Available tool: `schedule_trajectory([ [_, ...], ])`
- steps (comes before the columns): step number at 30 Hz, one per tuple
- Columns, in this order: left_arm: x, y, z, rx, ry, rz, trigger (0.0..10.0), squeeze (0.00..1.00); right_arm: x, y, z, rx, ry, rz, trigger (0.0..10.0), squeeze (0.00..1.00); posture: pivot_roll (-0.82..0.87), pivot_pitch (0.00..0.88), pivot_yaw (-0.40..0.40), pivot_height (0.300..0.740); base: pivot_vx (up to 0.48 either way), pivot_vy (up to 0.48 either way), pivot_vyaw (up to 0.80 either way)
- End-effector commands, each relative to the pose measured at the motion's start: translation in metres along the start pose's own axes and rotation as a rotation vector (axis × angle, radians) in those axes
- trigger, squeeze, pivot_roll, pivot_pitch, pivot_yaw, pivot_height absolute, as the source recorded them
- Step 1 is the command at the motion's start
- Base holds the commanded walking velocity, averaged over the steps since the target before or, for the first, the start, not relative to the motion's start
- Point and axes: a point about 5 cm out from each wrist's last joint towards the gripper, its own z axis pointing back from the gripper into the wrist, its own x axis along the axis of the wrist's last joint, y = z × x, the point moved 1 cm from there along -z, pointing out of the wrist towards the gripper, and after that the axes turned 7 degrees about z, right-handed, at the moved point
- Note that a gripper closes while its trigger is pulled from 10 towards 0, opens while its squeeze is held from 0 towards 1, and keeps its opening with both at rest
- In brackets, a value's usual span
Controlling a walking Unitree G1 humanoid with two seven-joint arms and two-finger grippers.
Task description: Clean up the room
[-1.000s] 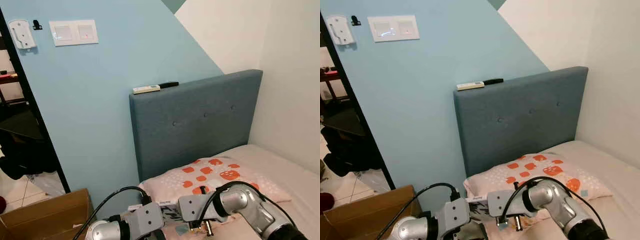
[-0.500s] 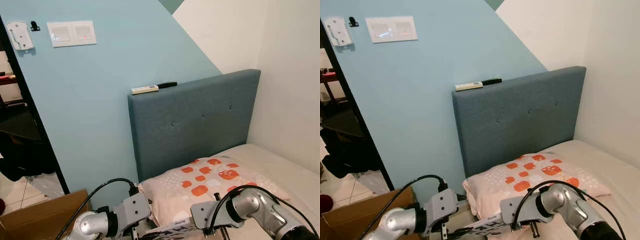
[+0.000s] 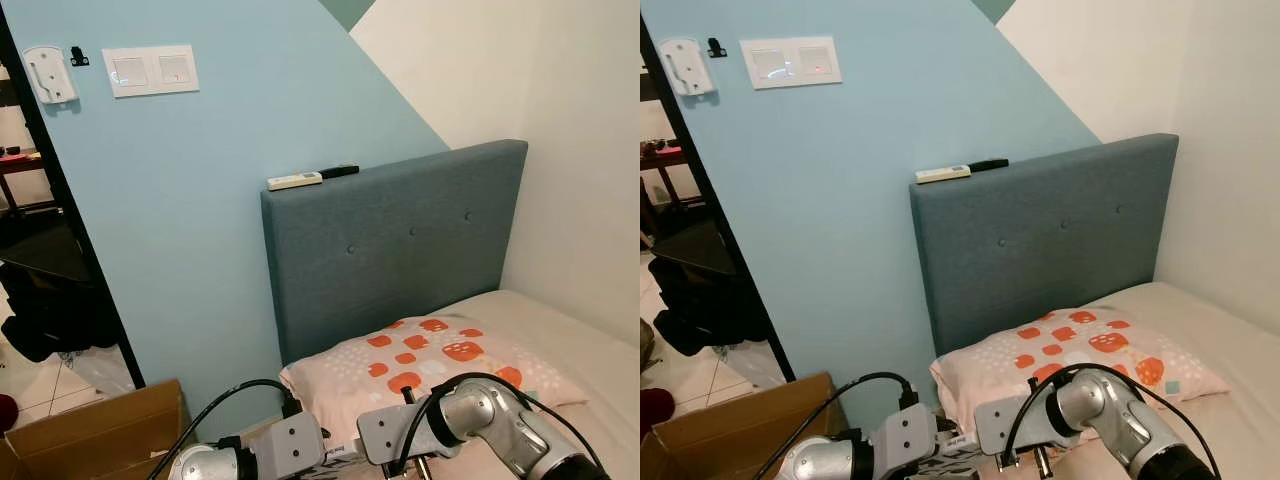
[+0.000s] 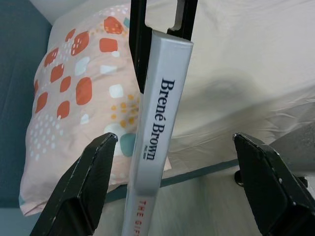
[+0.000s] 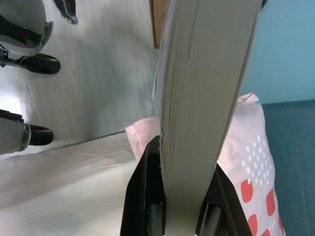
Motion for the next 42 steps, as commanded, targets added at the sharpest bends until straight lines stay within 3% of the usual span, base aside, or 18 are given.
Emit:
schedule_trajectory([
  [1,-0.0045,0.0000,0.0022,-0.008,0.026,0.004,10.0,0.00,0.0110,-0.0109,0.0018,-0.035,-0.029,0.042,10.0,0.00,-0.02,0.062,0.082,0.740,0.000,0.000,0.00],
  [7,-0.0045,0.0053,0.0068,0.004,0.029,0.002,10.0,0.00,0.0131,-0.0121,0.0015,-0.039,-0.033,0.047,10.0,0.00,-0.02,0.062,0.085,0.740,0.000,0.000,0.00],
  [9,-0.0054,0.0044,0.0066,-0.007,0.030,0.015,0.0,0.00,0.0139,-0.0123,0.0011,-0.042,-0.036,0.047,10.0,0.00,-0.02,0.061,0.087,0.740,0.000,0.000,0.00],
  [14,-0.0057,0.0043,0.0064,-0.008,0.032,0.018,0.0,0.00,0.0142,-0.0124,0.0009,-0.043,-0.037,0.047,10.0,0.00,-0.02,0.063,0.086,0.740,0.000,0.000,0.00],
  [15,-0.0063,0.0048,0.0060,-0.001,0.038,0.011,10.0,0.00,0.0146,-0.0126,0.0008,-0.044,-0.039,0.047,10.0,0.00,-0.02,0.064,0.085,0.740,0.000,0.000,0.00],
  [17,-0.0067,0.0049,0.0057,0.002,0.042,0.009,10.0,0.00,0.0151,-0.0129,0.0008,-0.044,-0.042,0.047,10.0,0.00,-0.02,0.065,0.085,0.740,0.000,0.000,0.00],
  [18,-0.0069,0.0049,0.0055,0.003,0.043,0.007,5.9,0.00,0.0155,-0.0132,0.0009,-0.045,-0.044,0.047,10.0,0.00,-0.02,0.065,0.086,0.740,0.000,0.000,0.00],
  [19,-0.0069,0.0049,0.0055,0.003,0.043,0.007,5.9,0.00,0.0155,-0.0132,0.0009,-0.045,-0.044,0.047,10.0,0.00,-0.02,0.065,0.086,0.740,0.000,0.000,0.00],
  [20,-0.0072,0.0038,0.0058,-0.005,0.041,0.012,0.0,0.00,0.0163,-0.0138,0.0008,-0.045,-0.046,0.048,10.0,0.00,-0.02,0.065,0.086,0.740,0.000,0.000,0.00],
  [22,-0.0074,0.0035,0.0063,-0.003,0.043,0.007,0.0,0.00,0.0171,-0.0143,0.0006,-0.046,-0.048,0.051,10.0,0.00,-0.02,0.065,0.086,0.740,0.000,0.000,0.00],
  [23,-0.0076,0.0033,0.0066,0.000,0.045,0.002,6.9,0.00,0.0176,-0.0146,0.0005,-0.046,-0.049,0.052,10.0,0.00,-0.02,0.065,0.086,0.740,0.000,0.000,0.00],
  [24,-0.0081,0.0035,0.0067,0.004,0.048,-0.002,10.0,0.00,0.0179,-0.0148,0.0004,-0.046,-0.049,0.053,10.0,0.00,-0.02,0.064,0.085,0.740,0.000,0.000,0.00],
  [27,-0.0086,0.0038,0.0065,0.006,0.052,-0.002,10.0,0.00,0.0182,-0.0145,-0.0001,-0.046,-0.051,0.054,10.0,0.00,-0.02,0.063,0.084,0.740,0.000,0.000,0.00],
  [28,-0.0089,0.0036,0.0065,0.002,0.051,0.003,7.8,0.00,0.0181,-0.0143,-0.0003,-0.045,-0.050,0.054,10.0,0.00,-0.02,0.063,0.084,0.740,0.000,0.000,0.00],
  [30,-0.0089,0.0031,0.0071,-0.009,0.046,0.020,0.0,0.00,0.0176,-0.0139,-0.0007,-0.046,-0.048,0.054,10.0,0.00,-0.02,0.061,0.084,0.740,0.000,0.000,0.00],
  [35,-0.0097,0.0036,0.0080,-0.002,0.060,0.007,1.5,0.00,0.0169,-0.0133,-0.0012,-0.048,-0.046,0.052,10.0,0.00,-0.02,0.060,0.086,0.740,0.000,0.000,0.00],
  [36,-0.0105,0.0047,0.0079,0.009,0.070,-0.006,10.0,0.00,0.0170,-0.0130,-0.0014,-0.048,-0.046,0.051,10.0,0.00,-0.02,0.059,0.086,0.740,0.000,0.000,0.00],
  [42,-0.0098,0.0068,0.0071,0.022,0.067,-0.018,10.0,0.00,0.0155,-0.0120,-0.0010,-0.048,-0.041,0.050,10.0,0.00,-0.02,0.056,0.084,0.740,0.000,0.000,0.00],
])
